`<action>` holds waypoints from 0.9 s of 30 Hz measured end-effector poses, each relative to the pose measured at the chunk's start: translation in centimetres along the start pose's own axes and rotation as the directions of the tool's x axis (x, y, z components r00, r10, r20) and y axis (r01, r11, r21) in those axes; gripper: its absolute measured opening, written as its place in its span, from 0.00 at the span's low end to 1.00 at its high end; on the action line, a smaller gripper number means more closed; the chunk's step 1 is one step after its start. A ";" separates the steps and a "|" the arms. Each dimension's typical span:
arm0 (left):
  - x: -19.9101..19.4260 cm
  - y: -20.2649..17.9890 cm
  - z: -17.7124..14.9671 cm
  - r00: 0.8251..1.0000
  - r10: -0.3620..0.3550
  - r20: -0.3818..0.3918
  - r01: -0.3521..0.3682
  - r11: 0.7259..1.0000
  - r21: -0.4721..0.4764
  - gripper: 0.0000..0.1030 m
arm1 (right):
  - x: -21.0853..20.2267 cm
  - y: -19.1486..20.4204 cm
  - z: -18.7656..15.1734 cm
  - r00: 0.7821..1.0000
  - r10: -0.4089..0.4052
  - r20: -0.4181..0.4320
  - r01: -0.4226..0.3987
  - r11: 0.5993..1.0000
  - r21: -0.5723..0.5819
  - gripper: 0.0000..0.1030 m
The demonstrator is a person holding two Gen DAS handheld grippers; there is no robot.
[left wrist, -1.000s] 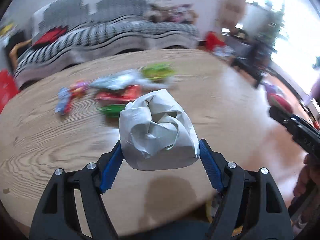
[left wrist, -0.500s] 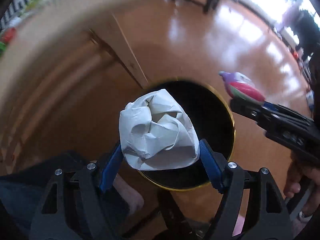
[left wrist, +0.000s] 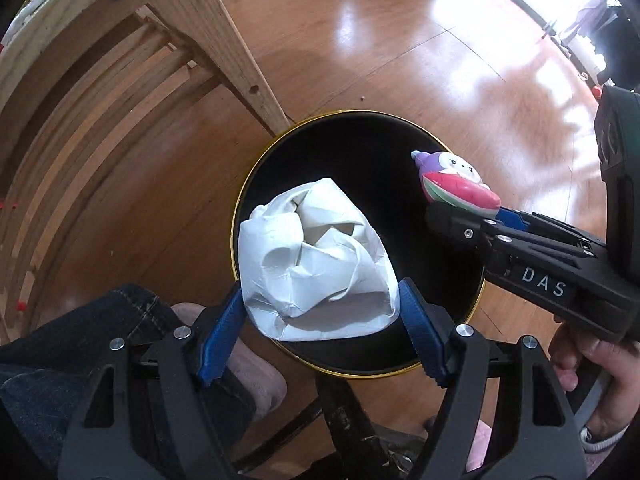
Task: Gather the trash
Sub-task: 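Carry both items over the black trash bin and release them, then move both open grippers back toward the foil wrapper and popcorn bag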
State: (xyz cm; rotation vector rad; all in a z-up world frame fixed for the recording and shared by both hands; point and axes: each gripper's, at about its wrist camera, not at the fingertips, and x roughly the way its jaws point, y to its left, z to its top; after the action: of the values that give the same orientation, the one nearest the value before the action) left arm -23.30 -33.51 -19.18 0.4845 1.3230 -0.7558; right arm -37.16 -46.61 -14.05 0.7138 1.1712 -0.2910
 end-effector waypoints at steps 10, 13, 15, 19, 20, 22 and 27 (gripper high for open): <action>-1.2 0.1 -0.8 0.999 0.009 0.037 -0.007 0.999 -0.041 0.94 | -3.9 -0.5 0.8 0.995 0.069 0.068 -0.073 0.996 0.053 0.88; -2.2 0.3 -1.1 0.998 0.001 0.063 0.003 0.998 -0.066 0.94 | -6.4 -0.6 1.2 0.991 0.078 0.108 -0.085 0.995 0.062 0.92; -3.5 0.4 -1.4 0.995 -0.029 0.091 0.036 0.996 -0.079 0.94 | -8.1 -0.1 1.6 0.985 0.081 0.154 -0.090 0.995 0.053 0.93; -9.1 0.9 -2.0 0.973 -0.103 0.205 0.111 0.994 -0.025 0.94 | -10.0 2.3 2.9 0.973 0.073 0.221 -0.078 0.997 0.011 0.93; -11.5 1.8 -2.2 0.962 -0.090 0.259 0.096 0.995 -0.010 0.94 | -10.2 3.5 3.4 0.971 0.068 0.228 -0.065 0.998 -0.020 0.93; -14.8 4.4 -2.5 0.941 -0.042 0.335 0.060 0.997 -0.044 0.94 | -10.1 6.5 4.3 0.972 0.059 0.227 -0.036 0.994 -0.103 0.93; -20.3 15.7 -4.2 0.897 0.143 0.418 -0.016 0.956 -0.294 0.94 | -9.8 14.0 6.0 0.970 0.078 0.232 -0.007 0.957 -0.292 0.93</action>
State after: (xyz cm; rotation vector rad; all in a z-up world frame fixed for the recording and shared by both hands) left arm -16.08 -15.58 -1.84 0.1233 0.9593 -0.5508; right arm -28.68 -41.49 1.06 0.4320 0.9397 -0.1594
